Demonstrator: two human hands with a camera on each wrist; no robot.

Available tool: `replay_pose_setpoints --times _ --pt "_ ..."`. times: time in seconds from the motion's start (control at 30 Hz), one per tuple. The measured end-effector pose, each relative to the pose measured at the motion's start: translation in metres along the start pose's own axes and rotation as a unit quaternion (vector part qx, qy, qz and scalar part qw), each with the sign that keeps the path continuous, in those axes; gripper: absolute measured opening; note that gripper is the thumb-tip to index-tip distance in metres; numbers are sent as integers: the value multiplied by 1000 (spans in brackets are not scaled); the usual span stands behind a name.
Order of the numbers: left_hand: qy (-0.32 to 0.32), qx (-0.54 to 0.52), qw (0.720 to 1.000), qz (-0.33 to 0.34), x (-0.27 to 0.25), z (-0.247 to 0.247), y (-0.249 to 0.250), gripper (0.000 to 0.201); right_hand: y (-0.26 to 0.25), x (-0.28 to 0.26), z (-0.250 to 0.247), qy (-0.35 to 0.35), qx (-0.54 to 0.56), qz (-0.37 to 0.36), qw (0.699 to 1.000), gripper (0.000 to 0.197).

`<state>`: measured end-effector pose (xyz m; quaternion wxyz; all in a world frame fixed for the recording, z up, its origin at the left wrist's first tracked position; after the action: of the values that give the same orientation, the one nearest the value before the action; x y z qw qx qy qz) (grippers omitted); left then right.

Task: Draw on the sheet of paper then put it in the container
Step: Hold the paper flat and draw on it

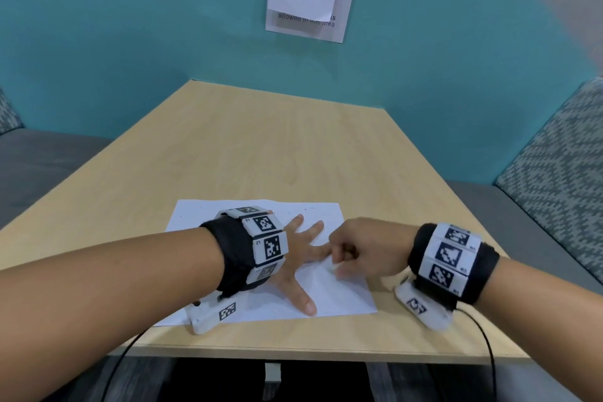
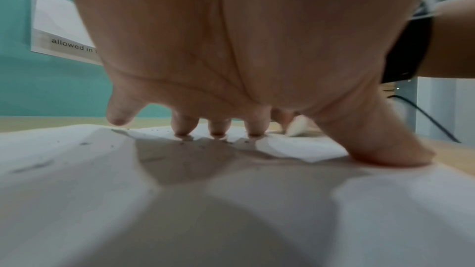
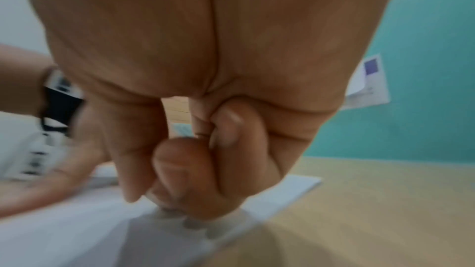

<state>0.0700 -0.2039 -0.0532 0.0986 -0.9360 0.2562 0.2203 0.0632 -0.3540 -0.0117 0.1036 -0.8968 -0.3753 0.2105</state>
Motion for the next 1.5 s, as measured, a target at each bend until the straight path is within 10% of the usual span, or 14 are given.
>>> replay_pose_setpoints --times 1.33,1.5 --pt "-6 -4 1000 8 -1 -1 -3 112 -33 -11 17 -41 -3 -38 998 9" --pt "-13 21 1000 -8 -6 -6 -2 116 8 -21 -8 60 -71 77 993 9"
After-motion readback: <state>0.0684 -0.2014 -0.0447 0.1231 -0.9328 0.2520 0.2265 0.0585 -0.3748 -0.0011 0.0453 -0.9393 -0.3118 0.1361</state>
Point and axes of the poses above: each hand's wrist, its own x-axis towards the middle knuckle, its own z-axis out of the palm, y = z × x, the point moved 3 cm from there along x, towards the middle knuckle, and after that the axes turned 12 degrees about -z, right-handed, at the moved point
